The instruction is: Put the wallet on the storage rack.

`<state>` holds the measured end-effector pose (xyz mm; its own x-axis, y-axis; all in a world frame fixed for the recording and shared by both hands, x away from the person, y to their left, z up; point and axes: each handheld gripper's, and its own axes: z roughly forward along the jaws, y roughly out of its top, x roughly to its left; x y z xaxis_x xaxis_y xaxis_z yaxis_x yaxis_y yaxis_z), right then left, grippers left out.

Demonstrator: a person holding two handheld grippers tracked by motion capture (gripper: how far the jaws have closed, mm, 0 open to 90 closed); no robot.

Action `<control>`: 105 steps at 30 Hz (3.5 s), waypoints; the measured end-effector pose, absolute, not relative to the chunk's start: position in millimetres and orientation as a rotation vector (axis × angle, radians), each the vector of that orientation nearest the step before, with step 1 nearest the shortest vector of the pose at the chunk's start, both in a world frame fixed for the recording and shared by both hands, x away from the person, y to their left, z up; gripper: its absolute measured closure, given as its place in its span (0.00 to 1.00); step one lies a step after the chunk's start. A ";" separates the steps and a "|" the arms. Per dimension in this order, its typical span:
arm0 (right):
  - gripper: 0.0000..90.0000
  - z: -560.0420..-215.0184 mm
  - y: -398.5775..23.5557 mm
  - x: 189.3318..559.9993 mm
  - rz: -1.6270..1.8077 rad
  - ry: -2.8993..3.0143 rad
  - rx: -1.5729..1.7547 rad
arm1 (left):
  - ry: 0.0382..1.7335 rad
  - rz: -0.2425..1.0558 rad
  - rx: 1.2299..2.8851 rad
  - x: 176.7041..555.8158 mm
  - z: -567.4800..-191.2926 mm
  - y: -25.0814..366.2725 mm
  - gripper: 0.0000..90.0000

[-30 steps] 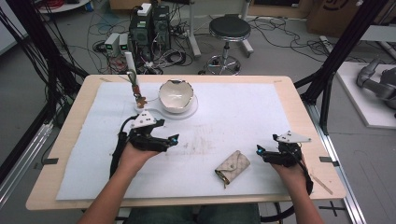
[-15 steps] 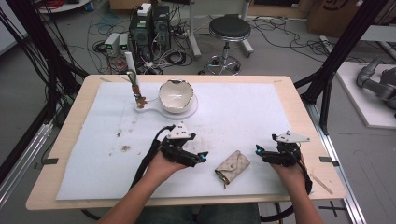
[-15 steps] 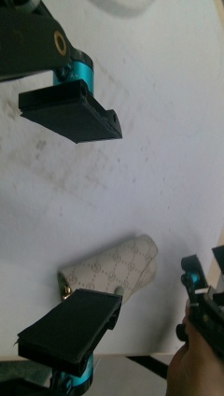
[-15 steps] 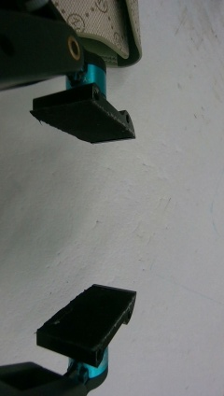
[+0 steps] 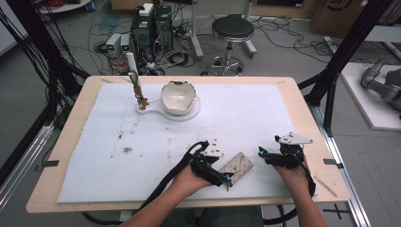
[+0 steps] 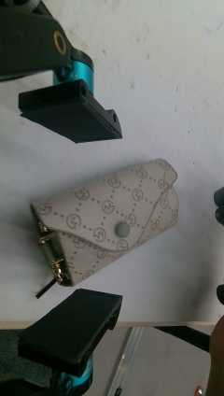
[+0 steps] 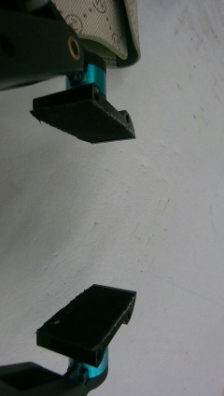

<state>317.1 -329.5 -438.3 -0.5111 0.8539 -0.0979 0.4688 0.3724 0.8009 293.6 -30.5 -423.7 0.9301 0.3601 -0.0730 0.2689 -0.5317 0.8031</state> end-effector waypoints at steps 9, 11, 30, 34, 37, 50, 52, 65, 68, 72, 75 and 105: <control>0.22 -438.6 -329.0 316.9 1.009 2.132 1.148 | 0.469 0.125 2.233 288.1 -444.7 -58.6 0.19; 0.22 -438.9 -328.2 317.2 1.006 2.135 1.139 | 0.477 0.160 2.245 286.3 -447.1 -61.5 0.18; 0.22 -439.4 -325.0 317.1 1.000 2.148 1.129 | 0.483 0.200 2.232 283.5 -453.3 -55.1 0.39; 0.22 -439.3 -325.3 317.2 1.001 2.145 1.125 | 0.490 0.190 2.229 285.2 -451.3 -52.7 0.40; 0.22 -439.9 -325.7 317.5 1.003 2.146 1.127 | 0.495 0.187 2.210 288.2 -446.2 -47.1 0.40; 0.22 -440.2 -324.1 317.7 1.002 2.151 1.121 | 0.536 0.273 2.141 304.4 -403.2 -7.8 0.40; 0.22 -440.1 -323.7 317.6 1.001 2.152 1.120 | 0.547 0.289 2.130 308.4 -395.6 1.0 0.40; 0.22 -441.5 -322.0 318.5 1.000 2.164 1.123 | 0.596 0.405 2.084 331.8 -356.0 54.7 0.40; 0.22 -441.5 -321.3 318.3 1.002 2.167 1.122 | 0.619 0.414 2.065 335.4 -352.2 66.1 0.40; 0.22 -441.7 -320.5 318.0 1.001 2.169 1.118 | 0.647 0.437 2.048 338.3 -348.3 81.0 0.40; 0.22 -441.9 -319.4 317.6 0.999 2.172 1.117 | 0.673 0.458 2.048 341.5 -346.5 91.8 0.40; 0.22 -442.9 -316.8 317.4 0.994 2.182 1.116 | 0.850 0.598 2.124 405.5 -340.5 125.9 0.40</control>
